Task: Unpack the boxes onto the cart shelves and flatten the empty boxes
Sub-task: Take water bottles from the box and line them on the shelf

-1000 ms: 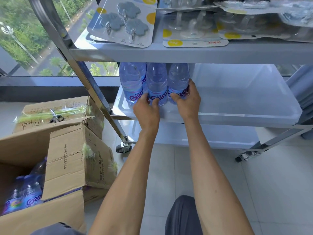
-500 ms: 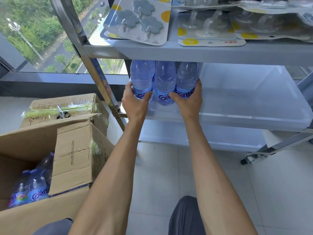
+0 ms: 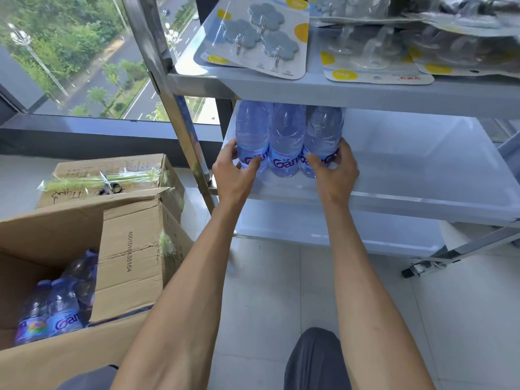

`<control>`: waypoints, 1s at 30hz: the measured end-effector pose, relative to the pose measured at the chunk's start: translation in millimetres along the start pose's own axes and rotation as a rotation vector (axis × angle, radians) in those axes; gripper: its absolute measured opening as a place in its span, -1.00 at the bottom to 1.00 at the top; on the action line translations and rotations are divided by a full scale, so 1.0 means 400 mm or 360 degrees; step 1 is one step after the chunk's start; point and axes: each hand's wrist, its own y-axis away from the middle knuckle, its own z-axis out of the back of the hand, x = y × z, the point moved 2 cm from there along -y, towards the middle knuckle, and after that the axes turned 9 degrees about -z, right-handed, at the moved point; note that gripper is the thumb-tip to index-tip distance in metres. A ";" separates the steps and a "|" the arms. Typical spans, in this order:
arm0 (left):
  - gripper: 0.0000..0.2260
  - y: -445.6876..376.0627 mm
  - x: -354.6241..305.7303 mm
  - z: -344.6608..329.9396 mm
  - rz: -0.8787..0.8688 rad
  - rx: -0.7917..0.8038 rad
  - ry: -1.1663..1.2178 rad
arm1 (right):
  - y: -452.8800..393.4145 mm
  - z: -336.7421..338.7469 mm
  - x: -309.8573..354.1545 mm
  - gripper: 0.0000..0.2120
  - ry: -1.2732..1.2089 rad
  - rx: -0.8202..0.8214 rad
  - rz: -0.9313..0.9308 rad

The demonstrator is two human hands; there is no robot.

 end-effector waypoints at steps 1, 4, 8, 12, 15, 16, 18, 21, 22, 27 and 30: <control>-0.56 0.000 0.001 -0.001 0.0020 0.0001 0.0003 | 0.004 0.002 0.004 -0.45 0.0033 0.0000 0.0006; -0.55 0.001 0.001 0.000 0.0060 0.0021 0.0003 | 0.020 0.004 0.013 -0.49 0.0053 0.0006 0.0038; -0.36 0.005 -0.007 -0.011 -0.0014 0.0140 -0.0081 | 0.027 0.014 0.010 -0.51 0.0068 0.0072 0.0117; -0.23 0.014 -0.016 -0.046 0.0074 0.0036 -0.0208 | 0.031 0.011 0.001 -0.43 -0.0003 0.0154 0.0097; -0.24 0.012 -0.013 -0.054 0.0096 0.0001 -0.0259 | 0.021 0.015 -0.009 -0.38 0.0011 0.0211 0.0050; -0.25 0.012 -0.013 -0.052 0.0100 0.0015 -0.0260 | 0.019 0.015 -0.011 -0.35 0.0029 0.0232 0.0017; -0.24 0.021 -0.017 -0.047 0.0109 0.0069 -0.0258 | 0.030 0.015 -0.012 -0.26 0.0096 0.0212 -0.0104; -0.33 0.060 -0.034 -0.017 0.0118 0.0067 -0.0281 | 0.085 0.021 -0.006 -0.33 0.0173 -0.0148 -0.0295; -0.42 0.076 -0.042 0.004 0.0118 0.0034 -0.0308 | 0.112 0.023 0.004 -0.42 0.0162 -0.0293 -0.0314; -0.81 0.162 -0.064 0.169 0.0107 0.0003 -0.0436 | 0.258 -0.012 0.084 -0.80 0.0052 -0.0324 -0.0275; -0.84 0.223 -0.068 0.319 0.0107 -0.0119 -0.0558 | 0.373 -0.058 0.126 -0.83 0.0086 -0.0068 -0.0160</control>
